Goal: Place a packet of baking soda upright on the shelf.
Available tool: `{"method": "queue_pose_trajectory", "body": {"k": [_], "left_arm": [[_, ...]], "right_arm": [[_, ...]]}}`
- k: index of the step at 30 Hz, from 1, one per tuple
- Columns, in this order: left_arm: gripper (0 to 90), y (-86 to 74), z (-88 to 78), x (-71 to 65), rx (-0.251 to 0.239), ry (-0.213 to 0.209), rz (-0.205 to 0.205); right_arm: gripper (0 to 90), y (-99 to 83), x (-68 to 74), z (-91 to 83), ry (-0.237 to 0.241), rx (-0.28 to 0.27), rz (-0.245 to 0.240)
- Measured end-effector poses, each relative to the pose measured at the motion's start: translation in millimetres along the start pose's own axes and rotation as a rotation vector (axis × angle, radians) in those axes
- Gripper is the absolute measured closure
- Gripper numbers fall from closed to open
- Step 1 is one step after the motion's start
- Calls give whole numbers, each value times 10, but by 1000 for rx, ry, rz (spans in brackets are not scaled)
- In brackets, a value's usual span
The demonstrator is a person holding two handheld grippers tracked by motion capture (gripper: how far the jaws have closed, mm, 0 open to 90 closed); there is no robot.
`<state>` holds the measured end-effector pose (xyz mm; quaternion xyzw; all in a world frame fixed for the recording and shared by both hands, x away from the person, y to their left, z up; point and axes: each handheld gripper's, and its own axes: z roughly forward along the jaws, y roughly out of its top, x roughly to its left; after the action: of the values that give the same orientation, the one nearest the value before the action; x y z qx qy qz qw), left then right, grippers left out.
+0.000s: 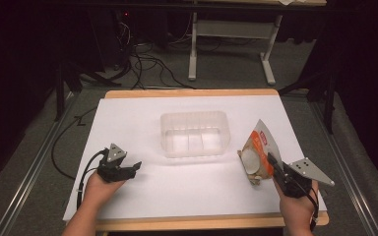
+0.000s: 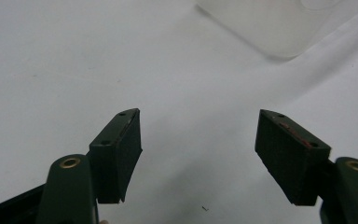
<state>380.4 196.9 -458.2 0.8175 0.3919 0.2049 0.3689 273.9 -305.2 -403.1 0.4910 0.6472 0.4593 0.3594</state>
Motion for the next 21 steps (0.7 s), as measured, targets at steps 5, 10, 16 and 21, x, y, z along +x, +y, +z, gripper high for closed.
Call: {"method": "queue_pose_trajectory", "body": {"k": [5,10,16,21], "left_arm": [[319,3,-6,0,-5,3,-2],[319,5,-9,1,-6,4,-1],[319,9,-16,3,-16,9,2],[319,12,-41,0,-35,14,2]], "right_arm": [[900,37,17,-23,3,-16,-13],[900,73,30,-55,2,-32,-26],[900,106,12,-102,-7,-47,-26],[900,158,-19,-141,-1,-67,-18]]}}
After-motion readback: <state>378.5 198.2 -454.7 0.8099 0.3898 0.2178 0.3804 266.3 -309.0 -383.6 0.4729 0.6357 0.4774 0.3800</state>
